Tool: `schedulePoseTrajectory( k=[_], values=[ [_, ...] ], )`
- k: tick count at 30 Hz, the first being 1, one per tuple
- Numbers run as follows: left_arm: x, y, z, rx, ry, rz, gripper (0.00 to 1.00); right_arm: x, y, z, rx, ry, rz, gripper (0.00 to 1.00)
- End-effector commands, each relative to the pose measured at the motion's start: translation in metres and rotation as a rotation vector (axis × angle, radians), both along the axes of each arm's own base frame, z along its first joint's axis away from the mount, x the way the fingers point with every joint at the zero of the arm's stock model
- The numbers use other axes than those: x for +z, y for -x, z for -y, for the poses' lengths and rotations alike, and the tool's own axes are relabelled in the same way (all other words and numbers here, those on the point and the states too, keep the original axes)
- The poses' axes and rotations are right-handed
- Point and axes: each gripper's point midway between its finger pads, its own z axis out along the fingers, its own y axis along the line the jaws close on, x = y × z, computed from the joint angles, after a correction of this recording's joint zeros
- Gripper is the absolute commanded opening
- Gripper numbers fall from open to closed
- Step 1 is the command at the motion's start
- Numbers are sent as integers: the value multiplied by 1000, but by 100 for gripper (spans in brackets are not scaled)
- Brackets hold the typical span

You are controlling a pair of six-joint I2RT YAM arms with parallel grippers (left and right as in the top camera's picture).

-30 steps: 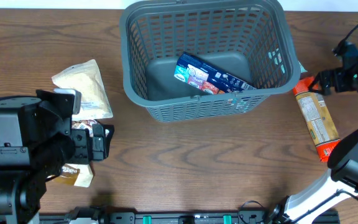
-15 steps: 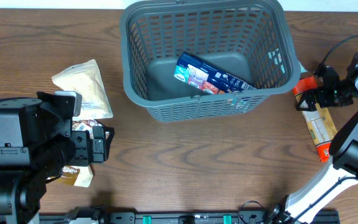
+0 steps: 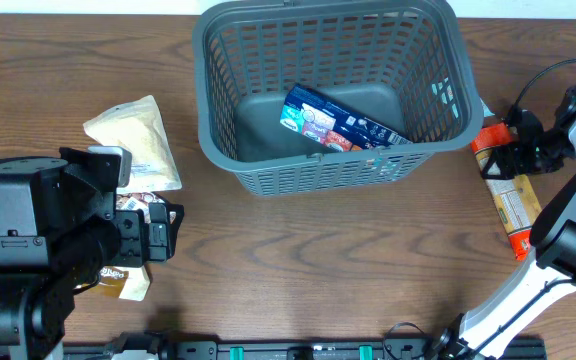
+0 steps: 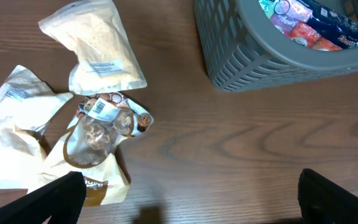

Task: Pack container
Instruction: 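Grasp the spaghetti package with the right gripper and lift it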

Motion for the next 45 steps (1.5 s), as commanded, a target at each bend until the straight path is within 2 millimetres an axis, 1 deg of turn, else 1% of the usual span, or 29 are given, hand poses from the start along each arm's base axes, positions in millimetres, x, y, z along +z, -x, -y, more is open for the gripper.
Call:
schedulePoseTrajectory(
  k=[1,4,8,11,13,15,16,17,18,25,27,29,30,31,33,35,36,37,39,41,43,45],
  values=[
    [2,0,-1,-10,-19,9,99,-7,4,-3,-10,-13,-14,75],
    [2,0,-1,-11,-19,10,99,-12,6,-4,-18,-16,-20,78],
    [2,0,-1,-11,-19,9,99,-23,13,-8,-30,-24,-32,78],
    [2,0,-1,-11,-19,9,99,-32,18,-11,-33,-28,-40,69],
    [2,0,-1,-11,-19,10,99,-37,21,-13,-33,-36,-44,58],
    [2,0,-1,-11,-19,10,99,-40,22,-17,-45,-50,-42,41],
    [2,0,-1,-11,-19,10,99,-40,22,-18,-49,-57,-40,26],
    [2,0,-1,-11,-19,10,99,-40,21,-18,-57,-58,-37,4],
    [2,0,-1,-11,-19,10,99,-40,19,-17,-69,-57,-32,1],
    [2,0,-1,-11,-19,10,99,-39,14,-15,-139,-59,-18,1],
    [2,0,-1,-11,-19,10,99,-33,8,-17,-143,-78,5,1],
    [2,0,-1,-11,-19,12,99,-25,-3,-19,-151,-102,48,1],
    [3,-1,-1,-11,-19,14,99,-14,-14,-20,-160,-122,92,1],
    [3,-1,-1,-11,-18,17,99,-8,-19,-20,-164,-133,114,1],
    [4,-2,-1,-11,-18,22,99,19,-43,-23,-169,-178,210,1],
    [5,-3,-1,-10,-18,26,99,52,-67,-30,-153,-231,314,1],
    [5,-4,-1,-10,-18,29,99,78,-82,-37,-124,-259,388,1],
    [5,-4,-1,-10,-18,31,99,90,-89,-39,-110,-265,419,1],
    [6,-5,0,-12,-15,35,99,131,-109,-48,-66,-256,515,1],
    [6,-5,0,-9,-13,36,99,167,-124,-58,-20,-232,593,1],
    [6,-5,0,-10,-13,35,99,202,-137,-73,32,-207,665,1],
    [6,-5,0,-10,-13,36,99,237,-148,-93,81,-195,739,1]
  ],
)
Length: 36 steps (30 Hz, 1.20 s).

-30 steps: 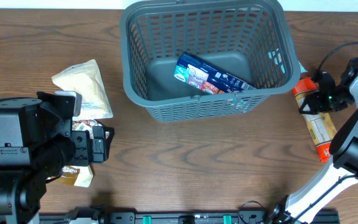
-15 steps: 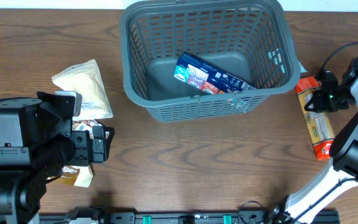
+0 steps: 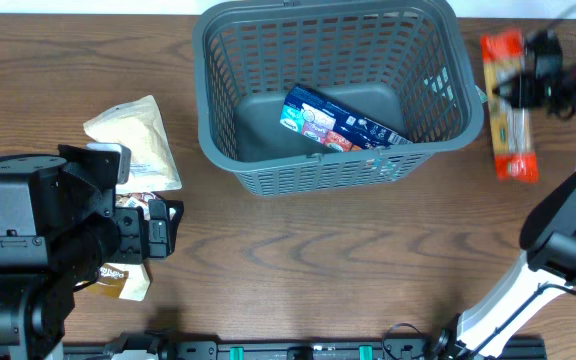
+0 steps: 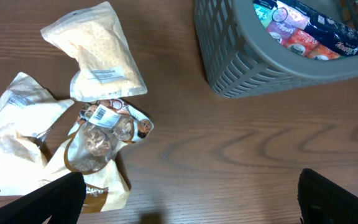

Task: Pack container
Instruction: 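Grasp the spaghetti package with the right gripper and lift it, then lower the spaghetti package into the basket and open the right gripper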

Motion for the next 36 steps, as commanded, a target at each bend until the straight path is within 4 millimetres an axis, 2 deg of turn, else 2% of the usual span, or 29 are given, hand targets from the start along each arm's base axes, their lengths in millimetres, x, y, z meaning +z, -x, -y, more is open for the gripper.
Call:
schedulePoseTrajectory(
  k=[1,3,8,12,15,22,29,32,36],
  values=[
    [3,0,-1,-9,-13,12,99,111,-19,-56,115,-21,247,1],
    [3,0,-1,-9,-13,12,99,142,-27,-80,155,-12,315,1],
    [3,0,-1,-9,-13,12,99,199,-35,-139,259,30,451,1],
    [3,0,-1,-9,-13,12,99,218,-37,-161,258,95,487,1],
    [3,0,-1,-9,-13,12,99,217,-35,-170,263,109,475,1],
    [3,0,-1,-10,-14,12,99,205,-28,-170,268,106,417,1],
    [3,0,-1,-10,-14,12,99,190,-26,-134,147,206,340,1],
    [3,0,-1,-10,-14,12,99,197,-26,-123,103,210,354,1],
    [3,0,-1,-10,-14,12,99,226,-25,-120,81,197,438,1]
  ],
)
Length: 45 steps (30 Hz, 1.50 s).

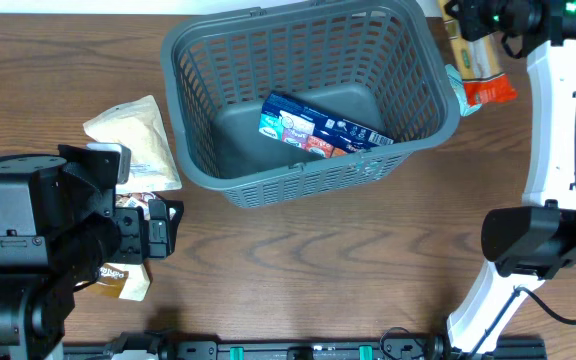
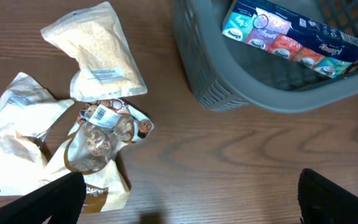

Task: Pack container
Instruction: 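Lower the spaghetti package into the basket and open the right gripper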

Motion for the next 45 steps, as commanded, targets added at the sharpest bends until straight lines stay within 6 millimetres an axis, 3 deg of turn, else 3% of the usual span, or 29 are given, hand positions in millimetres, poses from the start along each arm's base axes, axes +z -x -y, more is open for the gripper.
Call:
schedulePoseTrajectory(
  k=[1,8,17,24,28,32,38,45],
  values=[
    [3,0,-1,-10,-14,12,99,85,16,2,-18,-15,209,1],
    [3,0,-1,-10,-14,12,99,150,35,-20,73,-73,388,1],
    [3,0,-1,-10,-14,12,99,219,80,-61,206,-107,563,1],
    [3,0,-1,-10,-14,12,99,243,116,-126,431,-189,614,1],
    [3,0,-1,-10,-14,12,99,238,124,-164,516,-218,595,1],
    [3,0,0,-11,-11,12,99,220,134,-205,612,-247,523,1],
    [3,0,1,-14,-8,12,99,160,139,-246,703,-239,315,1],
    [3,0,1,-14,-8,12,99,84,144,-264,780,-172,74,1]
  ],
)
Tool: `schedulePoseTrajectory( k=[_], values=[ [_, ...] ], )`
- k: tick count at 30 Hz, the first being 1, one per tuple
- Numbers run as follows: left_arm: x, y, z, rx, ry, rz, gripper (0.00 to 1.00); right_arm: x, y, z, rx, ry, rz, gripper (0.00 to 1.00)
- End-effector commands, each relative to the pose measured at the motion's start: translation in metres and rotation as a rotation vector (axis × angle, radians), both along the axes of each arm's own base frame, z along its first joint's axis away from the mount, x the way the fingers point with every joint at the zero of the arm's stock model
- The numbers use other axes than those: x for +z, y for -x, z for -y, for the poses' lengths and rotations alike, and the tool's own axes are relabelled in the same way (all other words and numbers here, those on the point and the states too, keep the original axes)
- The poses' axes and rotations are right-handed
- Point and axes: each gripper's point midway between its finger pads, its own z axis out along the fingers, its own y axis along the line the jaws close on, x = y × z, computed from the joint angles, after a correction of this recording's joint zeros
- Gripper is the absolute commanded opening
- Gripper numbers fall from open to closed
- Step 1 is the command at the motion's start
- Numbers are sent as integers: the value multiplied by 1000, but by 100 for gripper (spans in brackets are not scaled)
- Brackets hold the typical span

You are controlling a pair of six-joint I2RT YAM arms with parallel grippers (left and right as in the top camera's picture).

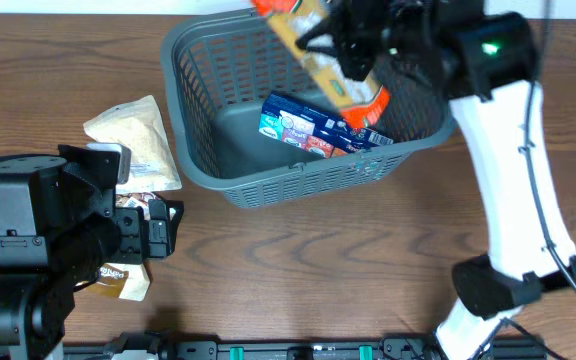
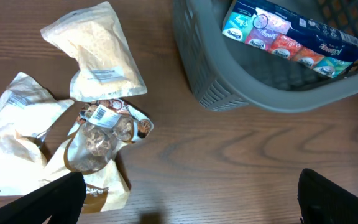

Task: Pack container
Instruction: 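Lower the spaghetti package into the basket and open the right gripper, then reach the right gripper to the mint-green Zappy wipes pack and grasp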

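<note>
A grey plastic basket (image 1: 190, 120) stands at the back of the table; its near corner also shows in the left wrist view (image 2: 211, 87). A blue box of printed packets (image 1: 308, 124) lies inside it (image 2: 291, 38). My right gripper (image 1: 356, 42) reaches over the basket from the right, shut on a long orange and yellow package (image 1: 313, 40) held slanted above the basket's inside. My left gripper (image 2: 191, 202) hangs low over the table at the left, wide open with nothing in it, just right of the snack bags.
Left of the basket lie a pale grain bag (image 2: 95, 53), a crumpled pale bag (image 2: 14, 134) and a clear-windowed cookie bag (image 2: 98, 134). The right arm's white links (image 1: 513, 180) stretch across the table's right side. Bare wood lies in front of the basket.
My right gripper has carried the orange package from outside the basket's far right corner to above the basket's inside. The basket, bags and left gripper are where they were.
First my right gripper was at the orange package lying on the table right of the basket. Then it held the package up at the far right. Later it was at the basket's far right corner, and the basket had shifted left and turned. The package is over the basket.
</note>
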Motion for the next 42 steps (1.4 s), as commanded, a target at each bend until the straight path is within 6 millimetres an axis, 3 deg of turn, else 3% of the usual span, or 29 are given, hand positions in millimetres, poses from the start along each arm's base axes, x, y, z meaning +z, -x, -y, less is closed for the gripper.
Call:
schedulePoseTrajectory(
  k=[1,5,7,9,11,12,15,19,22,25,28,31,34,37,42],
  values=[
    [3,0,0,-14,-9,12,99,3,9,-7,78,30,48,1],
    [3,0,0,-14,-9,12,99,-16,13,-5,102,73,-3,4],
    [3,0,1,-14,-9,12,99,-21,17,-4,114,91,-14,22],
    [3,0,0,-14,-9,12,99,-23,17,-2,109,104,-18,45],
    [3,0,0,-14,-9,12,99,-25,16,0,99,115,-17,61],
    [3,0,0,-14,-9,12,99,-25,15,0,97,118,-18,76],
    [3,0,1,-14,-9,12,99,-26,15,1,95,120,-19,91],
    [3,0,0,-14,-9,12,99,-24,11,1,84,124,-2,99],
    [3,0,0,-14,-9,12,99,-15,-3,7,7,129,42,99],
    [3,0,0,-14,-9,11,99,6,-20,20,-118,95,93,99],
    [3,0,0,-14,-9,11,99,41,-31,37,-231,11,151,99],
    [2,1,0,-14,-9,9,99,75,-43,74,-419,-86,175,99],
    [2,2,0,-14,-9,4,99,88,-48,125,-591,-137,157,99],
    [1,2,0,-17,-12,1,99,79,-52,179,-735,-137,93,97],
    [1,2,0,-21,-15,2,99,35,-38,280,-977,-64,-82,96]
  ],
)
